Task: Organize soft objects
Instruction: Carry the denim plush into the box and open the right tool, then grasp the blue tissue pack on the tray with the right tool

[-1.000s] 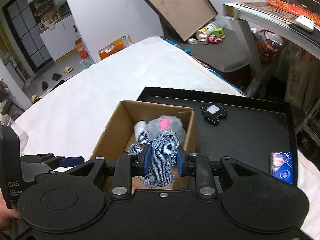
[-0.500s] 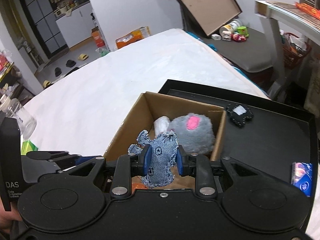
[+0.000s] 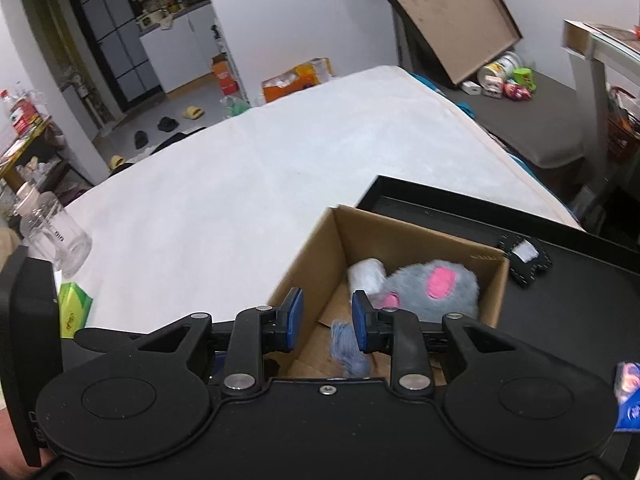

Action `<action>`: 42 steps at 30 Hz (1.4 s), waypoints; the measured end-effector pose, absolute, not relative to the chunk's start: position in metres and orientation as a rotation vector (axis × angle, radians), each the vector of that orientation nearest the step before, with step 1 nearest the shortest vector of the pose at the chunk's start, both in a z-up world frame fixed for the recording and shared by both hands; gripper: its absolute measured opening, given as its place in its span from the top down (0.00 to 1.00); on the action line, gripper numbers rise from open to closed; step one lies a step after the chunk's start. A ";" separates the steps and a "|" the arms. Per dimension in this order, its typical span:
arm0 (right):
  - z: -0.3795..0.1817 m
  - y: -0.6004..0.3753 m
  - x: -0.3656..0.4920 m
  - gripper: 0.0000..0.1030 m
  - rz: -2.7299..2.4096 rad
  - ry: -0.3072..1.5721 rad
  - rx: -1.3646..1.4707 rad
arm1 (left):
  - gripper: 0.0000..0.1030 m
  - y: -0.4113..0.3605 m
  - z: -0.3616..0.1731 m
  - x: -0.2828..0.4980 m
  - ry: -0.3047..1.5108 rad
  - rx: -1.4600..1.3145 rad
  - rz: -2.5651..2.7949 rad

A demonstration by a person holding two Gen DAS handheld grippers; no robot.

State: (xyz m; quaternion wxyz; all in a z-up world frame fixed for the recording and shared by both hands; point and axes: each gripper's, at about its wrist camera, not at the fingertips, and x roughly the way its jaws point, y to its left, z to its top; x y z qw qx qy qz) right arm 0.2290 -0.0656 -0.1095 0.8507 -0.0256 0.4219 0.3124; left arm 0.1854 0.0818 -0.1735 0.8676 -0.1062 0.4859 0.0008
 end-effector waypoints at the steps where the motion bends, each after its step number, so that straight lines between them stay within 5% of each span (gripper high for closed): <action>1: -0.110 -0.065 0.229 0.72 0.665 0.884 -0.057 | 0.85 0.081 -0.173 0.186 1.017 -0.220 0.002; 25: -0.112 -0.138 0.214 0.59 0.503 0.898 -0.001 | 0.81 0.063 -0.161 0.189 1.022 -0.122 0.028; 35: -0.119 -0.172 0.215 0.48 0.431 0.889 0.006 | 0.50 0.053 -0.159 0.197 1.027 -0.067 0.051; 42: -0.133 -0.207 0.219 0.48 0.366 0.917 0.041 | 0.43 0.041 -0.159 0.202 1.025 -0.022 0.057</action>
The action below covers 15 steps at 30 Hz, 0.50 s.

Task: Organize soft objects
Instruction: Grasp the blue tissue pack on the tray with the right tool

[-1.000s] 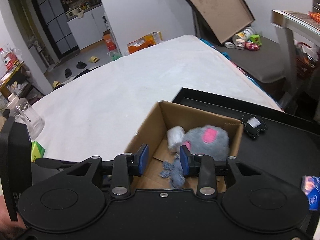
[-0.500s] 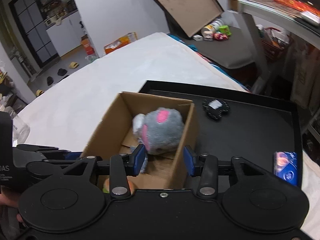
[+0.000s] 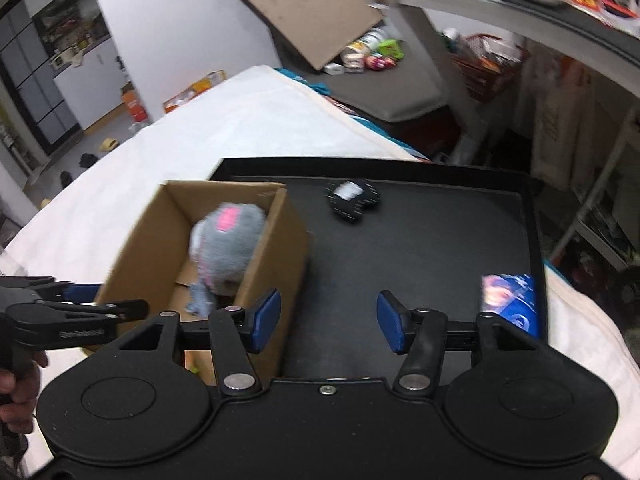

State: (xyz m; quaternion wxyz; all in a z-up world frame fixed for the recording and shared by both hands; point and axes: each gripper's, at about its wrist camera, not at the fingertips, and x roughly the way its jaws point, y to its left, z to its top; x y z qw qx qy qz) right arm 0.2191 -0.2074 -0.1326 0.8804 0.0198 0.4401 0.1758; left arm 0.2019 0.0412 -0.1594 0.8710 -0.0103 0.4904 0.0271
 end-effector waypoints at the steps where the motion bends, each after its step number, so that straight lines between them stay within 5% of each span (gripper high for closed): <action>1: -0.136 -0.212 0.220 0.48 0.354 0.922 0.045 | 0.43 0.040 -0.161 0.203 1.029 -0.017 0.056; 15: -0.173 -0.260 0.240 0.48 0.166 0.937 0.022 | 0.42 0.030 -0.174 0.214 1.068 0.010 0.059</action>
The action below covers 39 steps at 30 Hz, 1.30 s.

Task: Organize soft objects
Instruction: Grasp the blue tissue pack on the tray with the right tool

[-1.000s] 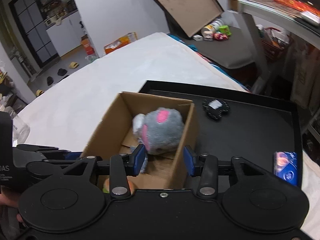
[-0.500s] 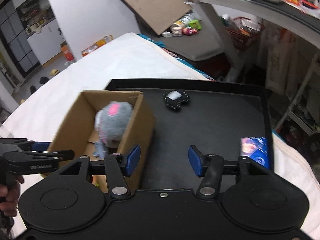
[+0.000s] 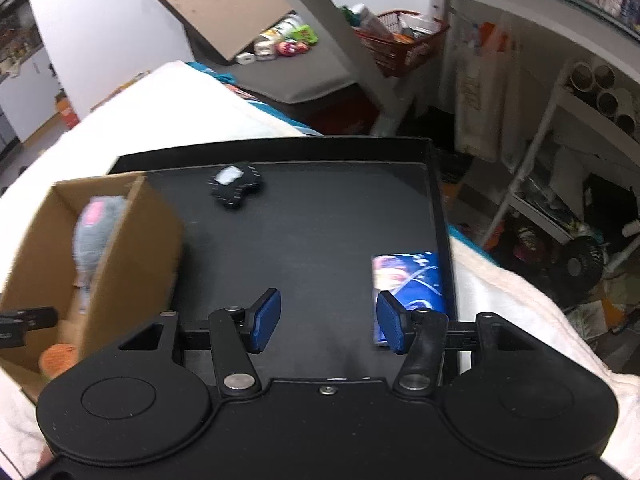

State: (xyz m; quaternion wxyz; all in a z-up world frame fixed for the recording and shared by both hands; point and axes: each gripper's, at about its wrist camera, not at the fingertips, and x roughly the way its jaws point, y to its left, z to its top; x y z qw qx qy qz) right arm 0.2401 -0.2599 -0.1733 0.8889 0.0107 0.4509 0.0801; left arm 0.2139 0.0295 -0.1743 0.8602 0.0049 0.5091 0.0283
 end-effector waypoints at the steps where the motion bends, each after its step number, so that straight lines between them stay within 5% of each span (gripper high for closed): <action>1: -0.177 -0.262 0.242 0.48 0.158 0.940 0.023 | 0.42 0.029 -0.175 0.215 1.070 0.012 0.057; 27: -0.231 -0.277 0.284 0.45 0.015 1.042 -0.016 | 0.42 0.031 -0.176 0.219 1.071 0.003 0.106; 29: -0.229 -0.274 0.285 0.50 0.016 1.046 -0.030 | 0.42 0.032 -0.176 0.218 1.072 0.002 0.105; 31: -0.227 -0.273 0.283 0.75 0.021 1.046 -0.021 | 0.42 0.034 -0.177 0.217 1.075 -0.003 0.105; 39: -0.212 -0.270 0.269 0.80 0.061 1.049 0.010 | 0.42 0.042 -0.177 0.217 1.068 -0.038 0.101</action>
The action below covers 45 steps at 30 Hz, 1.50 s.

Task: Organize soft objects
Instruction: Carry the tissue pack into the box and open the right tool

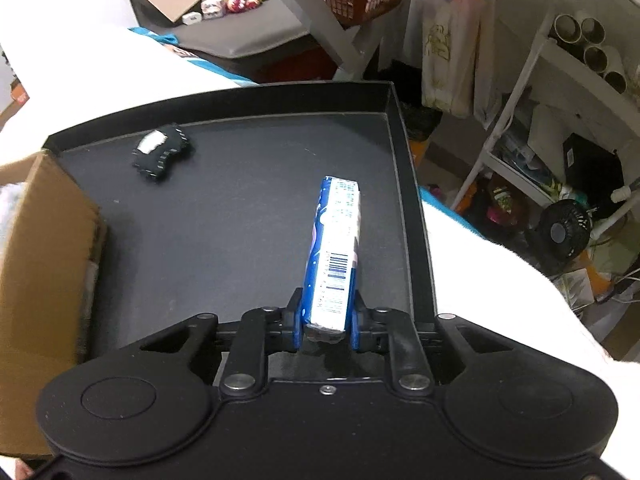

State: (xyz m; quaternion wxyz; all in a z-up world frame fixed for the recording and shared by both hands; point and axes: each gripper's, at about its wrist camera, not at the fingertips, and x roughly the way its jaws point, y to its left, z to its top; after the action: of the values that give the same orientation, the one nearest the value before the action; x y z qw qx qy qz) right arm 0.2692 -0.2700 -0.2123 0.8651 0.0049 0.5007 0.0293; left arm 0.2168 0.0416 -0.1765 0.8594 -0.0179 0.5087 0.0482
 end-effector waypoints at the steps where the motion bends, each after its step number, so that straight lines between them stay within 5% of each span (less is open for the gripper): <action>1: -0.209 -0.268 0.267 0.80 0.065 1.043 0.009 | 0.42 0.043 -0.176 0.216 1.067 -0.042 0.101; 19: -0.134 -0.219 0.244 0.80 0.193 0.922 -0.014 | 0.42 0.058 -0.164 0.203 1.025 -0.098 0.071; 45: -0.101 -0.140 0.218 0.80 0.417 0.896 -0.080 | 0.45 0.072 -0.165 0.189 1.004 -0.183 0.012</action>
State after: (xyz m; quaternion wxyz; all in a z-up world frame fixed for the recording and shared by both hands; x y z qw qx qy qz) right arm 0.2182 -0.1401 -0.1009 0.8795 -0.0385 0.4301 0.2002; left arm 0.1892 0.0721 -0.1648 0.8726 -0.0875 0.4805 0.0059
